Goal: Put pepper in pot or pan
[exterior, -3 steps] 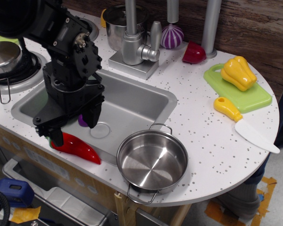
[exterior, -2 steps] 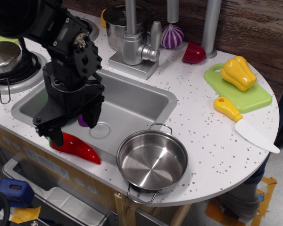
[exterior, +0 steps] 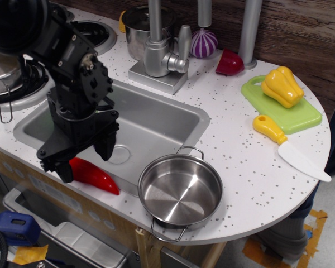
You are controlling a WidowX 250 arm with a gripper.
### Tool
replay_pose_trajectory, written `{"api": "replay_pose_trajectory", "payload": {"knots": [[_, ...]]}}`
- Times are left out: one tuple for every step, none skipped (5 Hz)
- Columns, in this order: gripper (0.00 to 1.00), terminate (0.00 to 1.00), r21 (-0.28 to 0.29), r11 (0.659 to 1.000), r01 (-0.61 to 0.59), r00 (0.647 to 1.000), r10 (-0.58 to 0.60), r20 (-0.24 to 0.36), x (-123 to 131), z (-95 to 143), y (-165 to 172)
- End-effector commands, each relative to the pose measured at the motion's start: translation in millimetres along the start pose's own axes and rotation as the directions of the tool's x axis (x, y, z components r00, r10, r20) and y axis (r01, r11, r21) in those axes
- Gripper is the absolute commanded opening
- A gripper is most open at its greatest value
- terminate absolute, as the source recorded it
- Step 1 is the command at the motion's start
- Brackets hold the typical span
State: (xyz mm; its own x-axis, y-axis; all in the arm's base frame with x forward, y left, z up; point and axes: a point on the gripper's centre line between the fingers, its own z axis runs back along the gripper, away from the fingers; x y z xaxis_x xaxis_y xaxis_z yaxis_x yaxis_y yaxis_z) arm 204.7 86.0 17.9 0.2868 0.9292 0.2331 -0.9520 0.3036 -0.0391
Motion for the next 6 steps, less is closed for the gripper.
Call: {"api": "replay_pose_trajectory", "payload": {"knots": [[1.0,0.0,-0.032,0.999,-0.022,1.0,0.022,0.0,7.6,-12.2,3.7],[0.0,0.0,-0.046,0.999,-0.028,1.0,0.028,-0.007,6.5,-17.2,4.2],[0.0,0.0,-0.03,0.999,-0.015,0.999,0.016,0.033,10.4,-1.0,-0.6],[0.0,0.0,-0.004,1.0,-0.006,0.994,0.007,0.108,19.8,23.4,-3.3],[0.0,0.0,0.005,1.0,0.008,0.995,-0.008,0.103,25.2,47.7,-8.5],[0.0,0.0,-0.026,1.0,-0.012,1.0,0.012,0.007,4.4,63.8,-18.5]]}}
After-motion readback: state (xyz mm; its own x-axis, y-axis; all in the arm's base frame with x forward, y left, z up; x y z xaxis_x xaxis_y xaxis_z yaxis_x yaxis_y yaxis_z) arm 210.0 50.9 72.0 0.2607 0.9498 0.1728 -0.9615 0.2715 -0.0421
